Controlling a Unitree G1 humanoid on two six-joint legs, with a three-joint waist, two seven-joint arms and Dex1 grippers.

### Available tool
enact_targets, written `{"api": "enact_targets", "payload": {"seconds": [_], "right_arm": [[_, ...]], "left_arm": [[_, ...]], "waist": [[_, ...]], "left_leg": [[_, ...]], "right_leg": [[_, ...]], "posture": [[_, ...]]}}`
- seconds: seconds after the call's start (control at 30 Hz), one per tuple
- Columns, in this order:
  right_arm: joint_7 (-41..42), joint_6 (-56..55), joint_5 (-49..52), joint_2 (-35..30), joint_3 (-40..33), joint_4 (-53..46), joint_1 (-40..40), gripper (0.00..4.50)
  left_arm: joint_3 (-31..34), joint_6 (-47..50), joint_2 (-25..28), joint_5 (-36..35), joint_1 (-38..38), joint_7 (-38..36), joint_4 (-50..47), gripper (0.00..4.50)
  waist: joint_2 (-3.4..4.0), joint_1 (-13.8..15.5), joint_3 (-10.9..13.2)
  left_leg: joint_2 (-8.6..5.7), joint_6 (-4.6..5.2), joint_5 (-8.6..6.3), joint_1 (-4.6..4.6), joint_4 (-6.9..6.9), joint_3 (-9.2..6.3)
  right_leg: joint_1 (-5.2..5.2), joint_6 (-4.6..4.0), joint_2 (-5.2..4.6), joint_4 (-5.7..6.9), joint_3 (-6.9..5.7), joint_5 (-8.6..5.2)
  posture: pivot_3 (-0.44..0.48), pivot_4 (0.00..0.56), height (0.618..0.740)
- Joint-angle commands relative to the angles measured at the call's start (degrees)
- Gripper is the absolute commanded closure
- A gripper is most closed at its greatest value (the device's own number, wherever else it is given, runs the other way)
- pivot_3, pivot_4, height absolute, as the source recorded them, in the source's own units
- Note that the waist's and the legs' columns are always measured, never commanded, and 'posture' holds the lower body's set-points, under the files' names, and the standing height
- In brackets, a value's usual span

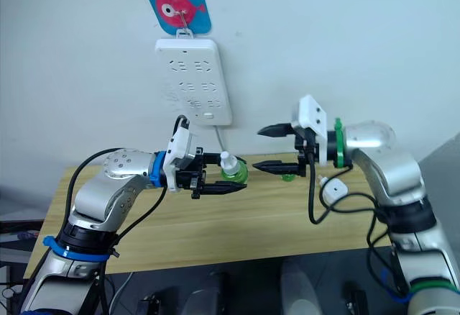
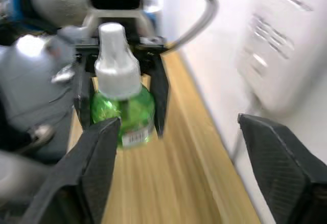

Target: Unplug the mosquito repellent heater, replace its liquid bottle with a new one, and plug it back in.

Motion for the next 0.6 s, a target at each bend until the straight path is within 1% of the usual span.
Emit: {"api": "enact_targets", "payload": {"seconds": [0.03,0.1,0.17,0.2,0.3,0.47,0.53,0.6], "right_arm": [[-8.69,5.64,4.90,1.76,-3.20,-14.65,5.30,0.58],[-14.92,7.05,3.46,4.49,-1.30,-19.67,7.33,0.58],[-19.71,7.30,0.93,7.23,1.11,-21.25,7.16,0.58],[-21.99,7.34,-0.55,8.78,2.57,-21.04,6.47,0.58],[-25.49,6.39,-3.98,11.52,6.16,-18.66,4.27,0.58],[-25.72,3.67,-6.80,12.63,8.31,-13.75,1.21,0.58],[-25.11,2.91,-6.74,12.64,7.35,-11.61,0.23,0.58],[-23.48,2.31,-6.40,10.94,6.11,-10.75,0.27,0.58]], "left_arm": [[0.85,-1.27,-0.63,0.07,-0.67,0.83,0.31,2.16],[0.77,-1.15,-1.28,-0.10,-1.00,1.04,0.87,2.16],[0.43,-1.40,-1.72,0.04,-1.06,0.98,1.18,2.16],[0.23,-1.50,-1.92,0.17,-1.02,0.96,1.16,2.16],[-0.15,-1.83,-2.41,0.46,-1.22,0.71,1.38,2.16],[-0.56,-2.36,-2.94,0.68,-2.09,0.70,1.97,2.16],[-0.57,-2.36,-2.94,0.60,-2.22,0.65,1.86,2.16],[-0.54,-2.39,-2.89,0.60,-2.17,0.61,1.78,2.16]], "waist": [[0.00,0.00,0.00],[0.00,-0.14,0.00],[0.00,-0.54,0.00],[0.00,-0.66,0.00],[0.00,-0.93,0.00],[0.00,-0.88,0.00],[0.00,-0.94,0.00],[0.00,-0.91,0.00]], "left_leg": [[0.01,0.00,0.00,0.00,0.03,0.01],[0.02,0.01,0.00,0.02,0.04,0.01],[0.02,0.01,0.00,0.03,0.07,0.02],[0.01,0.01,0.00,0.04,0.09,0.02],[0.02,0.01,0.01,0.08,0.09,0.01],[-0.01,-0.01,0.01,0.05,0.05,-0.01],[-0.01,-0.02,0.02,0.04,0.04,0.01],[0.00,-0.01,0.02,0.04,0.03,0.00]], "right_leg": [[0.00,0.00,0.00,0.03,0.00,0.00],[0.00,0.00,0.01,0.10,0.02,0.00],[0.00,0.00,0.04,0.15,0.05,0.00],[0.00,0.00,0.04,0.17,0.05,0.00],[0.01,0.00,0.06,0.19,0.05,0.00],[0.01,0.00,0.05,0.10,0.02,0.00],[0.01,0.00,0.04,0.08,0.03,0.00],[0.01,0.00,0.04,0.07,0.02,0.00]], "posture": [[-0.137,0.196,0.734],[-0.150,0.197,0.734],[-0.153,0.199,0.734],[-0.162,0.201,0.734],[-0.165,0.200,0.734],[-0.158,0.196,0.734],[-0.158,0.196,0.734],[-0.153,0.195,0.734]]}}
